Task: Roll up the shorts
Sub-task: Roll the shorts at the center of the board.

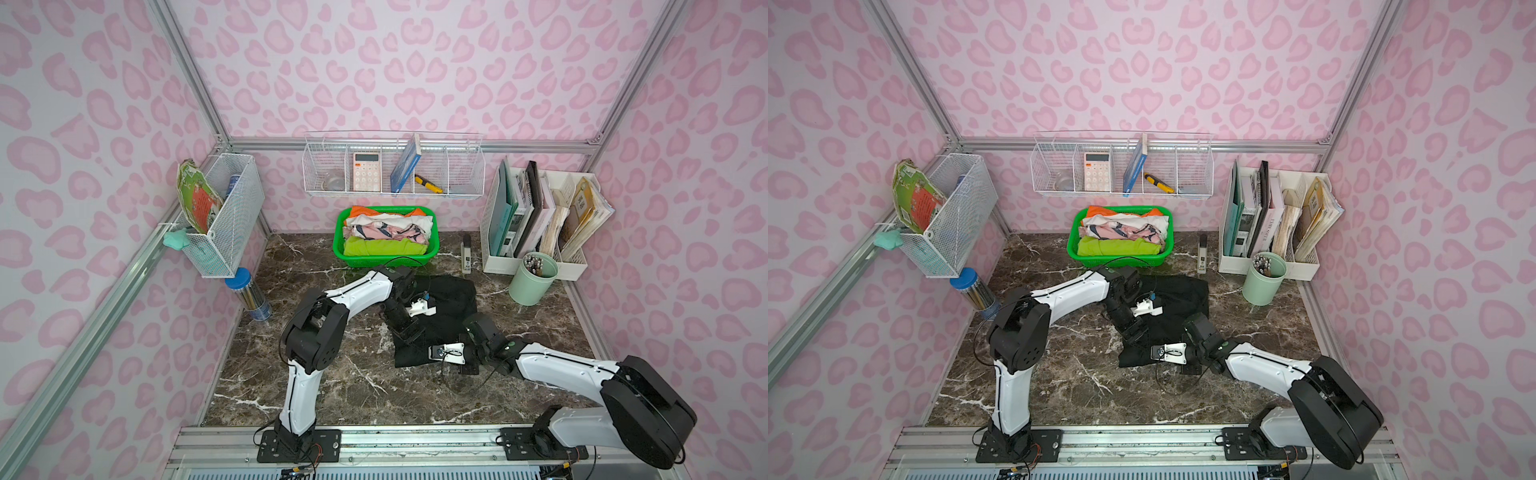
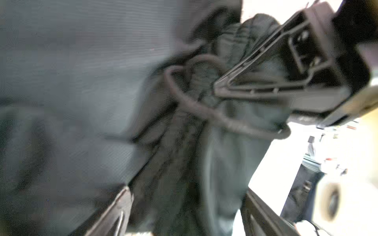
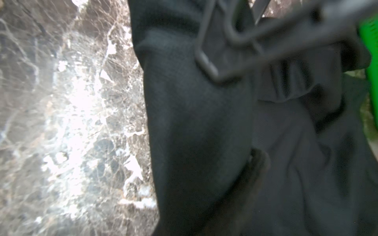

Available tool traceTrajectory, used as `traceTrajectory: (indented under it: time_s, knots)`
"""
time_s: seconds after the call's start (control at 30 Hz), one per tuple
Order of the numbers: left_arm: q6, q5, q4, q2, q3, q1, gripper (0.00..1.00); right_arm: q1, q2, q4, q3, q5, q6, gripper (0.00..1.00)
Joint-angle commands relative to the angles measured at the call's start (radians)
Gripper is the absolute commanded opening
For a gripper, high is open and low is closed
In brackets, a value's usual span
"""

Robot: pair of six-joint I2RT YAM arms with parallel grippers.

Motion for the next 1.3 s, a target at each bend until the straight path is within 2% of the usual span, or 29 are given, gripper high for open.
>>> traceTrajectory:
  time_s: [0.0, 0.17, 0.27, 0.37, 0.53, 0.57, 0.67, 0.73, 0.9, 1.07, 1.27]
  knots:
    - [-0.052, -0.079, 0.112, -0.075, -0.088, 0.022, 0.86, -0.006, 0.002, -0.082, 0.013, -0.072, 0.025, 0.0]
    - [-0.107, -0.18, 0.243, -0.275, -0.235, 0.073, 0.86, -0.041, 0.002, -0.126, 0.041, -0.156, 0.044, 0.0]
    - [-0.124, -0.291, 0.358, -0.428, -0.333, 0.085, 0.86, -0.066, 0.043, -0.182, 0.091, -0.209, 0.06, 0.0]
    - [-0.084, -0.487, 0.509, -0.578, -0.437, 0.042, 0.85, -0.08, 0.102, -0.241, 0.139, -0.236, 0.062, 0.0]
    - [0.049, -0.611, 0.739, -0.775, -0.614, -0.058, 0.85, -0.14, 0.163, -0.283, 0.196, -0.323, 0.127, 0.0]
    - [0.087, -0.677, 0.779, -0.795, -0.642, -0.099, 0.85, -0.164, 0.181, -0.307, 0.215, -0.36, 0.132, 0.0]
    - [0.247, -0.877, 0.905, -0.807, -0.737, -0.24, 0.85, -0.216, 0.24, -0.376, 0.279, -0.442, 0.137, 0.0]
    - [0.273, -0.933, 0.95, -0.799, -0.769, -0.292, 0.84, -0.236, 0.285, -0.415, 0.317, -0.478, 0.144, 0.0]
    - [0.319, -0.95, 1.092, -0.785, -0.835, -0.376, 0.86, -0.261, 0.393, -0.479, 0.377, -0.5, 0.172, 0.0]
    - [0.371, -0.964, 1.153, -0.689, -0.815, -0.433, 0.87, -0.272, 0.433, -0.49, 0.398, -0.509, 0.193, 0.0]
    - [0.373, -0.963, 1.165, -0.551, -0.76, -0.474, 0.87, -0.282, 0.429, -0.486, 0.404, -0.531, 0.193, 0.0]
